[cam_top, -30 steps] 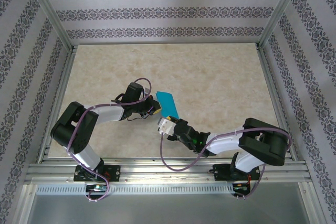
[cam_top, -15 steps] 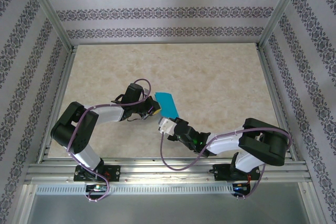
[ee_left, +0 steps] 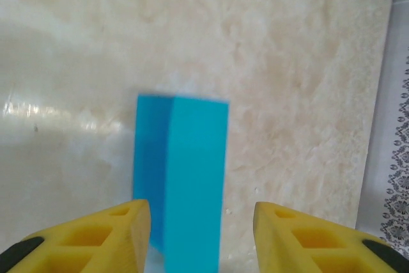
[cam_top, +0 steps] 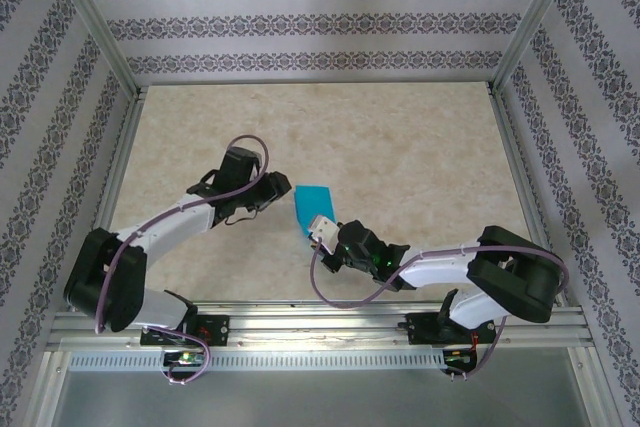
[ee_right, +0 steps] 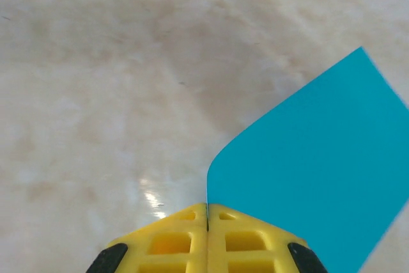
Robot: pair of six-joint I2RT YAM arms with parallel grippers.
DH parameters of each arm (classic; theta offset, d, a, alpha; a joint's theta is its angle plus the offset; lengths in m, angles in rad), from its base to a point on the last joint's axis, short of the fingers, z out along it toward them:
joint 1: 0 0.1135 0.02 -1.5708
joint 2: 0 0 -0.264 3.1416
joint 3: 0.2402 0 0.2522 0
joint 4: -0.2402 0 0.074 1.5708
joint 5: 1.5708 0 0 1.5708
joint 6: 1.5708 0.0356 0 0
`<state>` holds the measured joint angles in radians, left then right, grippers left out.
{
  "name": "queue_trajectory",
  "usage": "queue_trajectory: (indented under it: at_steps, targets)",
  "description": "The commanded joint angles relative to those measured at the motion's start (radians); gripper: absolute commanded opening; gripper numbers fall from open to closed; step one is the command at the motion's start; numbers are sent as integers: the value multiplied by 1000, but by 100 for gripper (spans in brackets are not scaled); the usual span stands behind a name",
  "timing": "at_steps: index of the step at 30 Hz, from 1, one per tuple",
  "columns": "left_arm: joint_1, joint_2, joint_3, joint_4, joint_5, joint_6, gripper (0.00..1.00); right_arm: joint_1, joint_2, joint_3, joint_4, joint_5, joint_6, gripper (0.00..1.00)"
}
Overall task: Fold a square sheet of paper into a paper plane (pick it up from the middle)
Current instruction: Third fold the triangle at the center of the table.
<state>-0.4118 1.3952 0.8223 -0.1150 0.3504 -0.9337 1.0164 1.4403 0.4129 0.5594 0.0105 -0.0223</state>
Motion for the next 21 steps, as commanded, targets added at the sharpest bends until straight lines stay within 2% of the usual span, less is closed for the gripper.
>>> queue_trajectory:
  at_steps: [1,5,8,13,21]
  targets:
    - [24,45,67,-61,22,111,43,-14,-9,51,-24,-172,171,0]
    - [24,172,167,-10,181,130,34,-26,10,67,-29,-228,228,0]
    - [16,283,242,1,277,122,23,-59,38,45,27,-248,289,0]
    - [-2,395,286,-8,316,129,21,-108,90,70,24,-347,379,0]
    - [-14,508,281,-16,331,138,18,-123,153,85,32,-399,429,0]
